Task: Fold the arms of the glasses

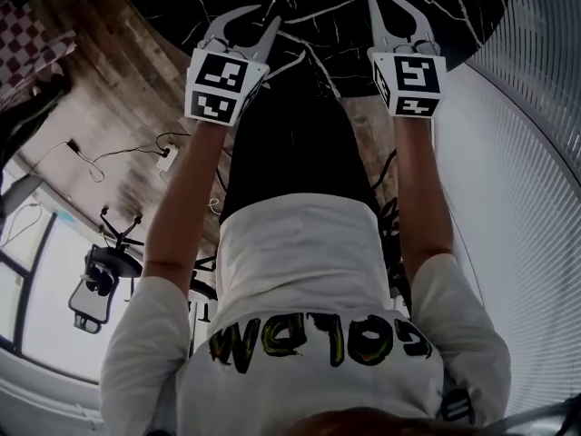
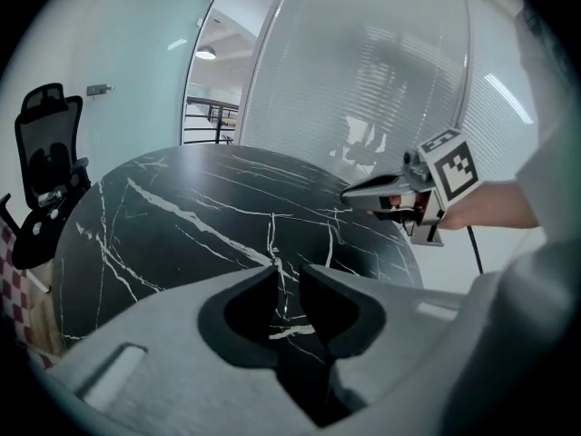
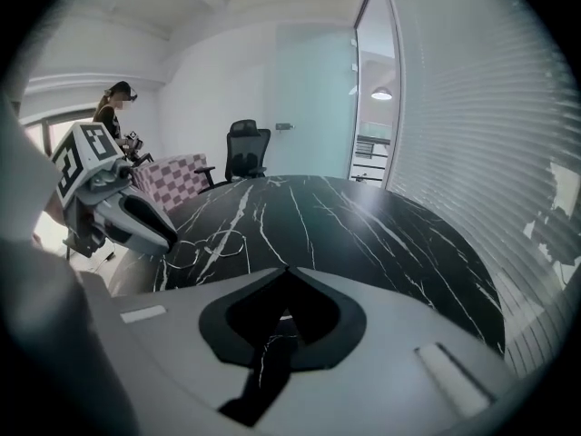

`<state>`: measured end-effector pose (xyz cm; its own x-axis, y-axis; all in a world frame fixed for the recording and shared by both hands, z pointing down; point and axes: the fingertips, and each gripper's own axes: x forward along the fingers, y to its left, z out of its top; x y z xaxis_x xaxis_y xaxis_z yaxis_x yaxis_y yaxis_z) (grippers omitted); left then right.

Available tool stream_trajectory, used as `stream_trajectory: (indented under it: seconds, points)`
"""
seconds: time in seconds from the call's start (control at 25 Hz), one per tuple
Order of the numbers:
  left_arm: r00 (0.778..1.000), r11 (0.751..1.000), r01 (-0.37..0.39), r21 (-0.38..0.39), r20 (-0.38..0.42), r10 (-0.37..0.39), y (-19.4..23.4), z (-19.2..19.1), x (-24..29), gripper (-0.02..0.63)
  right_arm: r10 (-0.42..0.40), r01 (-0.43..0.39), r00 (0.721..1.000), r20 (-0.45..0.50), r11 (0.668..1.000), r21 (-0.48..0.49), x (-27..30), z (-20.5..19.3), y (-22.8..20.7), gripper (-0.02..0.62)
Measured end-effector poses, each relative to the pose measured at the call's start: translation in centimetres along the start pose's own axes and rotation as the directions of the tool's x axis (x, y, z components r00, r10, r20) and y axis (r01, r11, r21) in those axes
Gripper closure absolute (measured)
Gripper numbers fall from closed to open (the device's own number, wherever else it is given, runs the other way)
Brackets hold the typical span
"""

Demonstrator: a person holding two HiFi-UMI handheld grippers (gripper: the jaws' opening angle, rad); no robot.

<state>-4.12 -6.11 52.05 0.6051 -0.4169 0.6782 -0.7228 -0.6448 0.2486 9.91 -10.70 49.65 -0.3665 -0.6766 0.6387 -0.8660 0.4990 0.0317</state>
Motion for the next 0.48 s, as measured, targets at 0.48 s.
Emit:
stream_trajectory:
  seconds: [0.48]
  points:
    - [0.999, 0.999, -0.037, -0.018, 0.01, 0.038, 0.5, -0.1, 0.7, 0.588, 0.044, -0.045, 0.996, -0.082, 0.999, -0.003, 2.5, -3.9, 0.6, 0.592]
